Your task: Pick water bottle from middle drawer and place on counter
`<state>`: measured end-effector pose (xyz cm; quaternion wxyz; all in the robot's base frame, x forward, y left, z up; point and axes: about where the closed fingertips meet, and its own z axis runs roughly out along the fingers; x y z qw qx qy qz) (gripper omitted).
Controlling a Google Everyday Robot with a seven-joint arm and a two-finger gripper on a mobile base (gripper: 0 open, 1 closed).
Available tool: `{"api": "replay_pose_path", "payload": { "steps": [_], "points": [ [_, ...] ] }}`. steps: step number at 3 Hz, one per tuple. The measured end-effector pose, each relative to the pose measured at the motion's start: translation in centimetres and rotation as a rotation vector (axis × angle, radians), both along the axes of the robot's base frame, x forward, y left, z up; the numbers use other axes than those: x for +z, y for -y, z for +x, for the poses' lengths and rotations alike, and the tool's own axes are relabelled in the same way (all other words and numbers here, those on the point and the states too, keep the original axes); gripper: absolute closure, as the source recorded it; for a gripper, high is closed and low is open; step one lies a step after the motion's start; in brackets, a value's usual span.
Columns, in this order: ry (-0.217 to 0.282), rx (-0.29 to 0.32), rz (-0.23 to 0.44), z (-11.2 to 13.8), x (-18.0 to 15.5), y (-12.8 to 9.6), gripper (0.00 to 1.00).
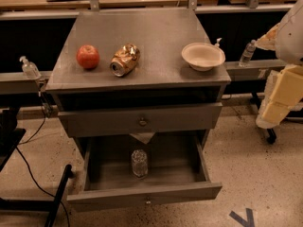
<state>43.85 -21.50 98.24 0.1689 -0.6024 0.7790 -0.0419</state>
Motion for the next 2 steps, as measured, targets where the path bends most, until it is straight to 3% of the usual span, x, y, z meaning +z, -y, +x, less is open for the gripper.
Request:
{"api": "replay_pose_path", "payload": {
  "steps": [1,2],
  "points": [
    [0.004,0.0,0.005,0.0,-0.1,0.0,0.0],
    [0.088,-0.017,0.128,-0.1,-1.9,-0.1,0.0]
  ]
}}
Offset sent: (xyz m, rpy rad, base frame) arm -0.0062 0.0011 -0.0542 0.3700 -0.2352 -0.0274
